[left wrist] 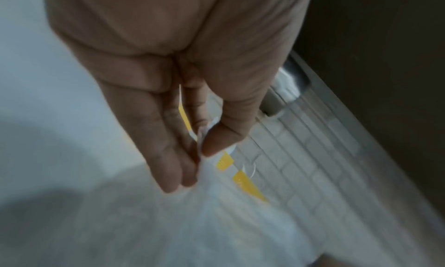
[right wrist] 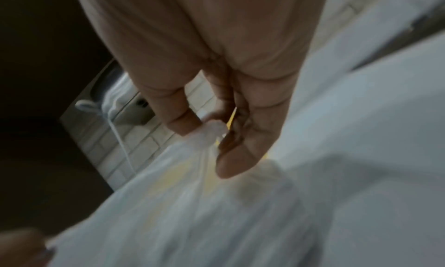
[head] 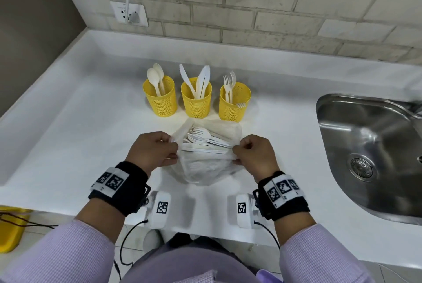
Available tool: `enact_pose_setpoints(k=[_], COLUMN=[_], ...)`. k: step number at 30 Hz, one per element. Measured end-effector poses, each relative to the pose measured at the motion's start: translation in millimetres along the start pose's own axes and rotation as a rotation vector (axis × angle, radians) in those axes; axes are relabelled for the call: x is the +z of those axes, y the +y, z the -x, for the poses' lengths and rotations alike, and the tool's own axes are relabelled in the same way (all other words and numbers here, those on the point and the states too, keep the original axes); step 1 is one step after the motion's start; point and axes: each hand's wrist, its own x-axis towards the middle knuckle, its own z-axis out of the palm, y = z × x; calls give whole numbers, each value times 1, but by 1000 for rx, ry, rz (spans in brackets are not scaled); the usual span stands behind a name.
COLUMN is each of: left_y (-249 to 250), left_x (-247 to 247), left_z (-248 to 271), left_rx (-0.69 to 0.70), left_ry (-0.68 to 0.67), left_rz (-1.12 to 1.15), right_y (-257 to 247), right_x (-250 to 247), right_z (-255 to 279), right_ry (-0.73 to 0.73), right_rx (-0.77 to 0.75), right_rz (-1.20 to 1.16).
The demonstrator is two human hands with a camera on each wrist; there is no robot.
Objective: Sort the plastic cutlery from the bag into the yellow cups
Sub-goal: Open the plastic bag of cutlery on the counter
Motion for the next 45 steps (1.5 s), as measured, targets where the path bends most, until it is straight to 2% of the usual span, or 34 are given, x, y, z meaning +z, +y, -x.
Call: enact_pose_setpoints(k=[4,8,11,13,16,18,21,23,24,26,29,31,33,35,36,37,39,40,43,45], left_y=[-9,-11,-14,-15,-13,-13,-16,-16,-15,-12,-8,-6,-5,0,3,4,1,-2,-4,-3], left_x=[-5,-8,-4,0,5,5,6,10,13,19,26,28,26,24,23,22,21,19,13,17], left_z=[0,-8,-7,-4,2,-1,-13,-19,-21,-27,-28,-30,-32,-28,-23,-19,-19,-25,-36,-36], left_rx=[-196,-371,-432,-416,-281,-181,9,129,153,227,385,369,268,60,-42,-115,-155,-122,101,247], left_ry=[-107,-82,-109,-113,-19,72,145,164,170,195,244,225,173,91,50,17,-20,-4,94,127], left_rz=[462,807,892,882,596,312,-139,-374,-452,-582,-608,-437,-121,341,512,589,535,363,-370,-649], right_y=[2,3,7,15,15,7,6,13,16,20,21,23,29,33,33,35,36,37,28,21], right_x=[2,4,14,18,13,10,15,20,22,26,27,26,23,17,13,10,8,8,12,17], right_z=[5,6,8,6,4,5,8,10,12,14,7,2,-10,-18,-18,-19,-21,-22,-22,-20], right_ry=[-74,-80,-43,-121,-150,-122,38,79,87,103,162,179,114,-94,-120,-108,-91,-55,62,82], right_rx=[265,487,553,556,534,430,222,56,-48,-206,-324,-260,-36,254,376,458,446,384,133,-48], right_rz=[-631,-1141,-1279,-1292,-1195,-1019,-374,97,259,416,370,174,-249,-873,-1061,-1131,-1042,-930,-249,135])
